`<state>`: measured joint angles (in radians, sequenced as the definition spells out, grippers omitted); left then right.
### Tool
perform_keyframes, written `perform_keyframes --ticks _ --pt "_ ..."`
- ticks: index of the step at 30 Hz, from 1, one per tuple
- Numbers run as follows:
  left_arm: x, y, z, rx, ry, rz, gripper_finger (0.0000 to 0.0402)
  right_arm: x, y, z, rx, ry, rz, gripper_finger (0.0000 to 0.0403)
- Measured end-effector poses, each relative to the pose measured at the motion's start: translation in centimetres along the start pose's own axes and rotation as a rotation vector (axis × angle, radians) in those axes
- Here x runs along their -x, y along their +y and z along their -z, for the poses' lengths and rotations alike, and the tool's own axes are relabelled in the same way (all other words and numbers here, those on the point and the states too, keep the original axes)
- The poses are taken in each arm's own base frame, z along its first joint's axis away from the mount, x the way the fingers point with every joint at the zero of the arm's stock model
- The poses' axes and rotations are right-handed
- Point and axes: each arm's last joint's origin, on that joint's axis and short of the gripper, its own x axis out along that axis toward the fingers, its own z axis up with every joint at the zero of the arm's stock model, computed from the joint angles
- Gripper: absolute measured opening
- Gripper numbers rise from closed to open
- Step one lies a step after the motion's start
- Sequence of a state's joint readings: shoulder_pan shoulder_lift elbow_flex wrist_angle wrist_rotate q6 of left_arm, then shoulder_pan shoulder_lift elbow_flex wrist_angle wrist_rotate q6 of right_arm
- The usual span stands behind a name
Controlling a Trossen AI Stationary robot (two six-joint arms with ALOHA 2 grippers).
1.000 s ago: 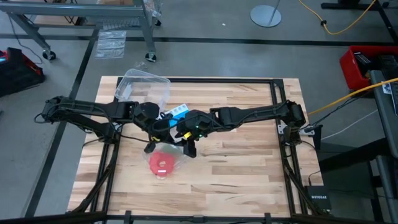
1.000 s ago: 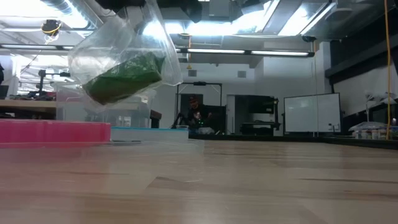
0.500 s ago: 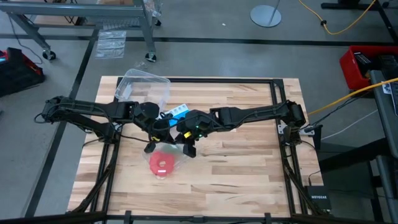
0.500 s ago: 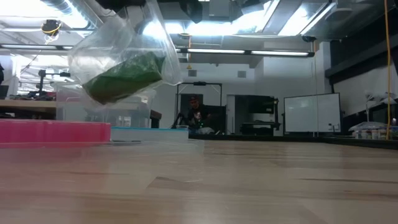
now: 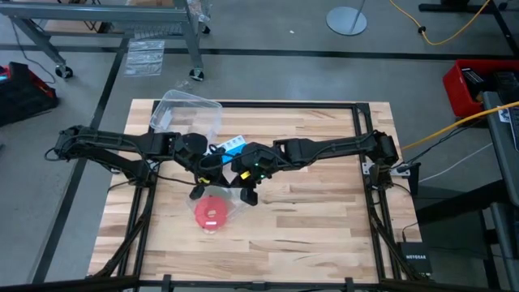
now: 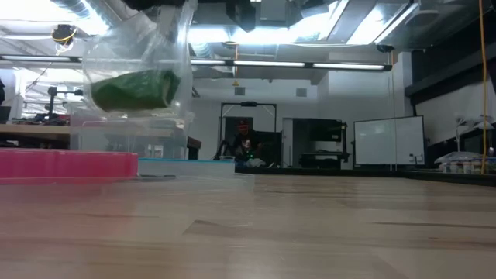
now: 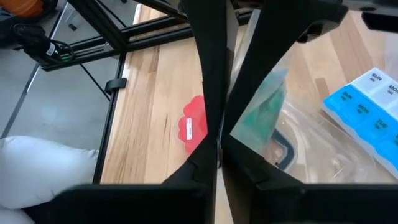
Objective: Roll bandage
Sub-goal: Close the transparent zip bag
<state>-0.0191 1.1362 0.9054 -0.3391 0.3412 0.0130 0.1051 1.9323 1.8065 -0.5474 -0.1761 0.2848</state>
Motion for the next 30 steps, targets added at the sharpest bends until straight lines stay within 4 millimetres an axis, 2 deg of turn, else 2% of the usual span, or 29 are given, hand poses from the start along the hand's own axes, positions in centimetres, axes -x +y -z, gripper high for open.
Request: perform_keyframes --ticks 6,17,30 --pt "0.00 0.00 -0.01 0.012 -0.001 -0.001 0.0000 -0.02 -0.01 0.03 -0.001 0.003 0.001 0.0007" --pt "0.00 0.02 -0.02 -0.008 -0.002 -0.007 0.0011 -0.10 -0.07 0.10 -0.003 0.007 0.011 0.0003" --pt "-0.23 0.11 -0.30 -0.064 -0.029 -0.013 0.0121 -0.14 -0.13 -0.27 0.007 -0.044 0.049 0.0001"
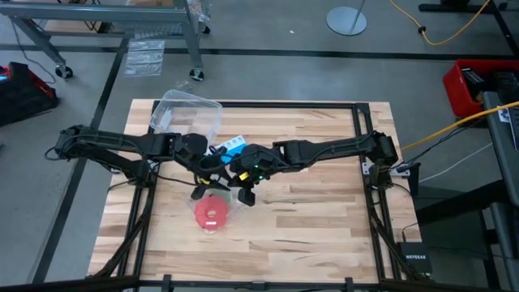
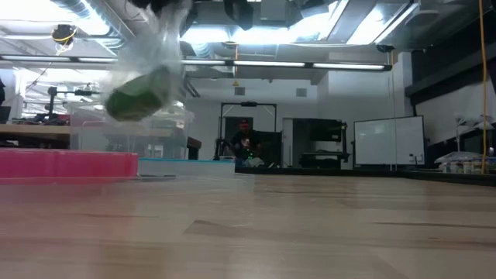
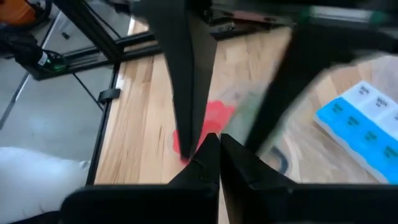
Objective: Roll bandage
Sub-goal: Close the transparent zip bag
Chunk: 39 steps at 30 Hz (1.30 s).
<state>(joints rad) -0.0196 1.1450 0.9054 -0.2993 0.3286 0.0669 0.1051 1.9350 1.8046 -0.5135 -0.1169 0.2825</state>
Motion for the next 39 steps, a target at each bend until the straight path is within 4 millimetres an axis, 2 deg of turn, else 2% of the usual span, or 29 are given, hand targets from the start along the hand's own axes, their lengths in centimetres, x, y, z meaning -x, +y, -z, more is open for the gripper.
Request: perform_keyframes --ticks 5,14,19,27,39 --pt "-0.23 0.14 -0.33 -0.008 -0.029 -0.005 0.0136 -0.03 0.03 -0.22 0.005 -0.023 -0.003 0.0001" --pt "-0.28 0.10 0.16 0.030 0.018 0.003 0.0123 -0.02 0.00 -0.24 0.005 -0.025 -0.001 0.0001" --pt "-0.28 0.09 0.16 0.039 0.018 0.004 0.0097 -0.03 0.01 -0.22 0.006 -0.023 -0.001 0.0001" --pt "-0.30 0.09 0.28 0.043 0.028 0.005 0.0012 -0.03 0.01 -0.20 0.005 -0.022 -0.001 0.0001" --pt "-0.28 0.02 0.48 0.062 0.047 0.024 0.0010 -0.04 0.00 -0.32 0.007 -0.042 0.025 0.0001"
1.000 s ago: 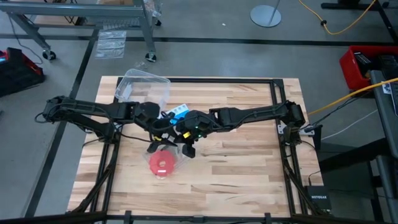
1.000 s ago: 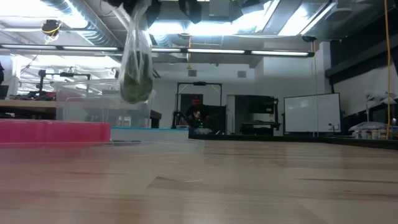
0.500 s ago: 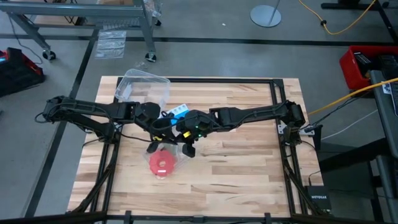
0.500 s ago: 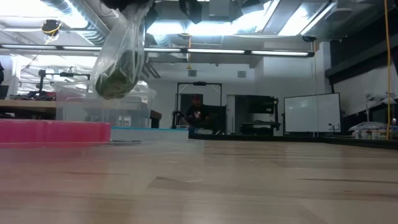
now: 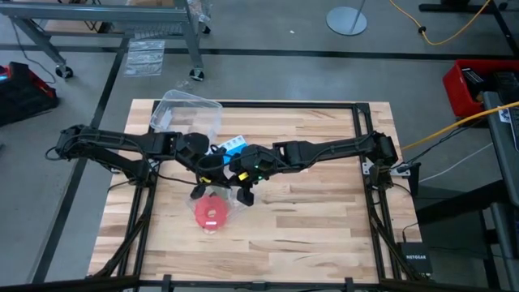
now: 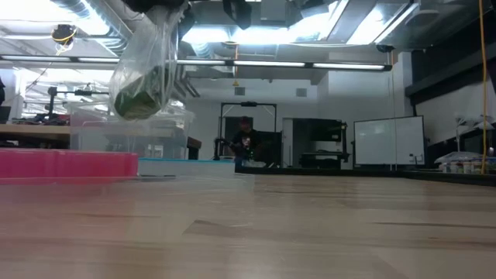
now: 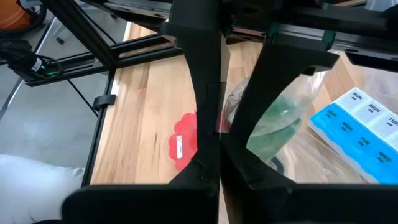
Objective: Roll bandage
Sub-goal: Close the transparent zip bag
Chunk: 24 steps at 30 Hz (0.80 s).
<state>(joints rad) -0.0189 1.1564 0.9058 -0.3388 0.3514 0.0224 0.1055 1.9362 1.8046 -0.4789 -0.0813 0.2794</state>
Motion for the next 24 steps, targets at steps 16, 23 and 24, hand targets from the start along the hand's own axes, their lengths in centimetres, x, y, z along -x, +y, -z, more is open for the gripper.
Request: perform_keyframes --ticks 16,23,24 --pt "0.09 -0.11 0.07 0.005 0.013 0.020 0.0011 0.66 0.15 -0.52 0.001 -0.044 0.010 0.0000" --pt "0.05 -0.10 0.10 0.040 0.016 0.020 0.0025 0.69 0.15 -0.56 0.001 -0.048 0.013 0.0000" --pt "0.05 -0.10 0.10 0.040 0.016 0.020 0.0028 0.70 0.14 -0.56 0.001 -0.048 0.013 0.0000"
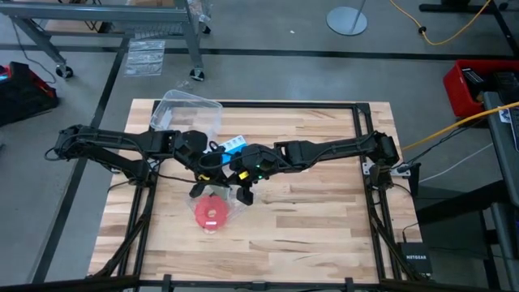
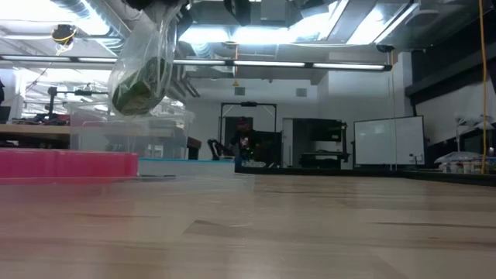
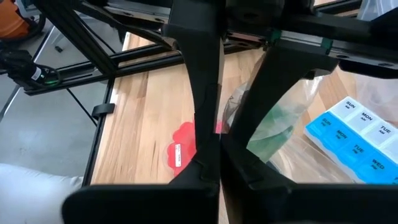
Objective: Roll bandage
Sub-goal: Close the transparent zip bag
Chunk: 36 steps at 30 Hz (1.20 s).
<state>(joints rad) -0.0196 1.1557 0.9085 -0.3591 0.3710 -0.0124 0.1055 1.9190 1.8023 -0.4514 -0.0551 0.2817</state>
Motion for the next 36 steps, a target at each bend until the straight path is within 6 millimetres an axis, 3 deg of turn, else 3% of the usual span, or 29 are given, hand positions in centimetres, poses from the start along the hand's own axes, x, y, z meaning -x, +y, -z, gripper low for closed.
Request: perform_keyframes --ticks 14,36 --pt "-0.1 0.0 0.4 0.027 0.034 0.002 0.0031 0.8 0.1 -0.6 0.014 -0.036 -0.001 0.0000" --pt "-0.4 -0.7 0.2 0.002 0.020 0.022 0.0040 5.3 0.6 -2.6 0.104 -0.155 0.102 0.0000"
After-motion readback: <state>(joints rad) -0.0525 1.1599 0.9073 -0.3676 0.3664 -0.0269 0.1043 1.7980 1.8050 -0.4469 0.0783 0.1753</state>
